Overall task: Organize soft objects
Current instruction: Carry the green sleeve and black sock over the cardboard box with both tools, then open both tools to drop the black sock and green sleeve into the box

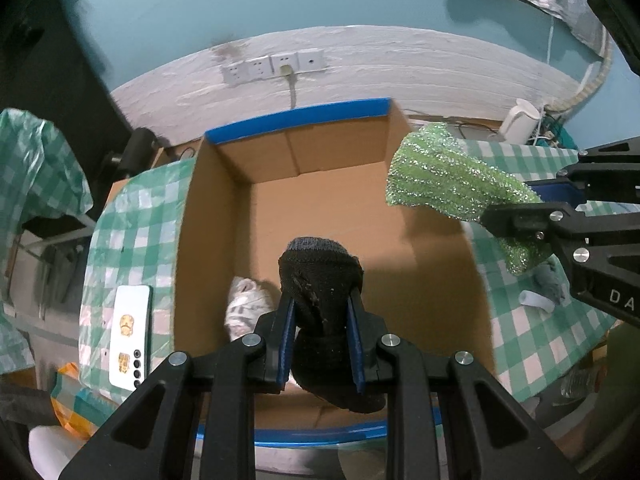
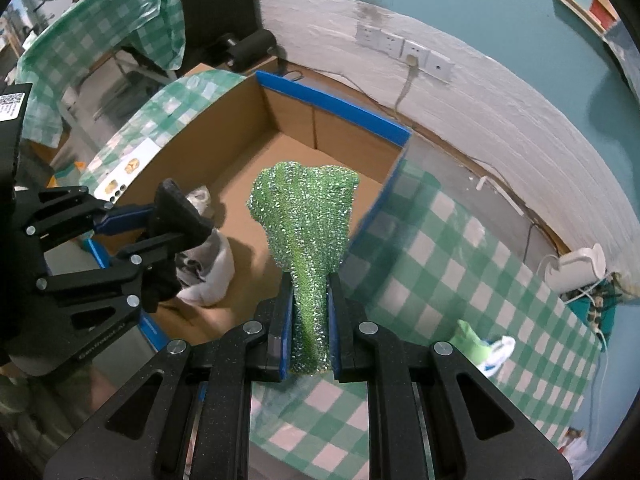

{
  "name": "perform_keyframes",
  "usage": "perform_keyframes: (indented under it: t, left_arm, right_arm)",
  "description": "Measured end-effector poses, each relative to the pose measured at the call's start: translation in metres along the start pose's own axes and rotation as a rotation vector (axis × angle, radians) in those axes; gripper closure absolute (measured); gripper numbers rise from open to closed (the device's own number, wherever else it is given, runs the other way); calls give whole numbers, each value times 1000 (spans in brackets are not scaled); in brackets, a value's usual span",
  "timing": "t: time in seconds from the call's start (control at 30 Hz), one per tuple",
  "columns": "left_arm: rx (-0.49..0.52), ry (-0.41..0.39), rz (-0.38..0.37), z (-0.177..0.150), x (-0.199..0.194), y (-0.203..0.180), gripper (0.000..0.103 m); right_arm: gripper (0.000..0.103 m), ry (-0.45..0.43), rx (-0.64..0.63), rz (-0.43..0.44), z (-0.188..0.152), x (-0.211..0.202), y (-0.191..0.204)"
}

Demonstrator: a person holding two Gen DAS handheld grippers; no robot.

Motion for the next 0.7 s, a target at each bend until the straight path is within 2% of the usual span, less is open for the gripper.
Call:
perform_keyframes:
  t: [0.33, 0.6, 0.7]
  left_arm:
    - [-47, 15, 15, -4, 5, 20, 79]
    - [-59, 27, 25, -5, 9, 25, 79]
    - [-68, 29, 36, -5, 10, 28, 74]
  right_arm:
    - [90, 42, -18, 19, 6, 25, 18]
    - [90, 40, -27, 27, 10, 28, 24]
    - [89, 33, -29, 35, 9, 28, 25]
Point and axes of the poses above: each gripper's, at about its wrist camera, not at the fingertips, and x roughly the way its jaws point, y to its left, z to its top, the point moved 7 cm from there along x, roughly the way its jaws point, and after that the axes turned 14 degrees about -z, right-handed, at the moved point
